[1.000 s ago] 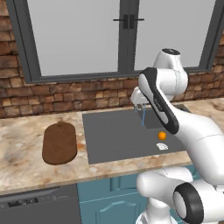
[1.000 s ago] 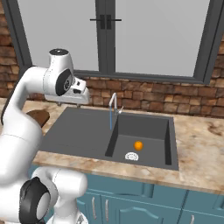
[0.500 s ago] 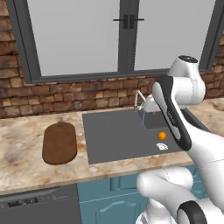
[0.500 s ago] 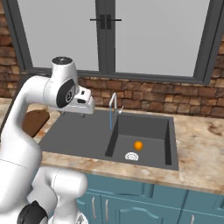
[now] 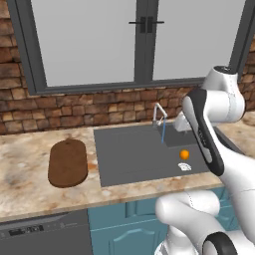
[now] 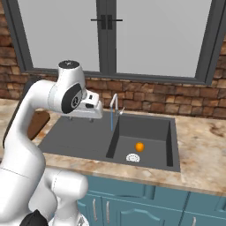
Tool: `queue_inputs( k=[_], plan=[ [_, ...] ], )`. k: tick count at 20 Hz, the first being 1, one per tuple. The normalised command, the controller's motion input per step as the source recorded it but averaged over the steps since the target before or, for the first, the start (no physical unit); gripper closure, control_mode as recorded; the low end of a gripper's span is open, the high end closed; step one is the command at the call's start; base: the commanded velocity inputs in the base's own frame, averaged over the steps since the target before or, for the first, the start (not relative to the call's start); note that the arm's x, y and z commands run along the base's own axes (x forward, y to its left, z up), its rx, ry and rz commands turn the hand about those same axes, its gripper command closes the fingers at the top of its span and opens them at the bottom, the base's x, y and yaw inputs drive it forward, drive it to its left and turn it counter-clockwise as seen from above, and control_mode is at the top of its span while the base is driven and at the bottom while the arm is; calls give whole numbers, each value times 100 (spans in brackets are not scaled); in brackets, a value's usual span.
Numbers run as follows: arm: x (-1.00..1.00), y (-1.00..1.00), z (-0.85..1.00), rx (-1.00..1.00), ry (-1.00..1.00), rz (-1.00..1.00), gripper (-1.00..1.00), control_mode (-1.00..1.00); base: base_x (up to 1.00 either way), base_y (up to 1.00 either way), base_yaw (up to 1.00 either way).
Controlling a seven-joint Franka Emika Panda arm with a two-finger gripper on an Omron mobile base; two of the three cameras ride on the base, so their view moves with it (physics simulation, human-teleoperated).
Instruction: Pick the orange from the sink and place it on the cutting board to airdry. Then turn off the sink faucet.
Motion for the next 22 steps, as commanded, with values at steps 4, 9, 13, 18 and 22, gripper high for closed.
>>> queue_inputs(
  k=[4,9,13,18,22],
  plan=[
    [-1,-32,-2,-6,1,0,-100,-100,0,0,0],
    [0,-32,-7,-1,4,0,-100,-100,0,0,0],
    [0,-33,-18,-2,1,0,-100,-100,0,0,0],
    [0,-26,-25,0,1,-1,-100,-100,0,0,0],
    [7,-8,-42,0,2,-7,-100,-100,0,0,0]
  ],
)
